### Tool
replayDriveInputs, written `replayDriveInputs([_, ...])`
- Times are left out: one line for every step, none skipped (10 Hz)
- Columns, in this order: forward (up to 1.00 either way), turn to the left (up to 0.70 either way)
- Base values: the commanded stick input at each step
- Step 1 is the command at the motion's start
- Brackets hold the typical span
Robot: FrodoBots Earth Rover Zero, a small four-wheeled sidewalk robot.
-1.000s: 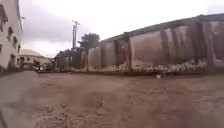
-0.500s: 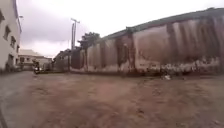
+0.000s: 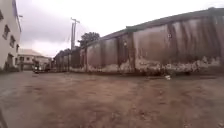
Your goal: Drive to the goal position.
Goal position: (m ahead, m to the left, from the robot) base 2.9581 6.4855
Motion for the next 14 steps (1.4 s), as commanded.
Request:
replayDriveInputs([0.85, 0.00])
replayDriveInputs([0.85, 0.01])
replayDriveInputs([0.85, 0.02])
replayDriveInputs([0.85, 0.03])
replayDriveInputs([0.85, 0.04])
replayDriveInputs([0.85, 0.05])
replayDriveInputs([0.85, 0.03])
replayDriveInputs([0.85, 0.02])
replayDriveInputs([0.85, 0.00])
replayDriveInputs([0.85, 0.16])
replayDriveInputs([0.85, 0.34])
replayDriveInputs([0.85, 0.34])
replayDriveInputs([0.85, 0.34])
replayDriveInputs([0.85, 0.34])
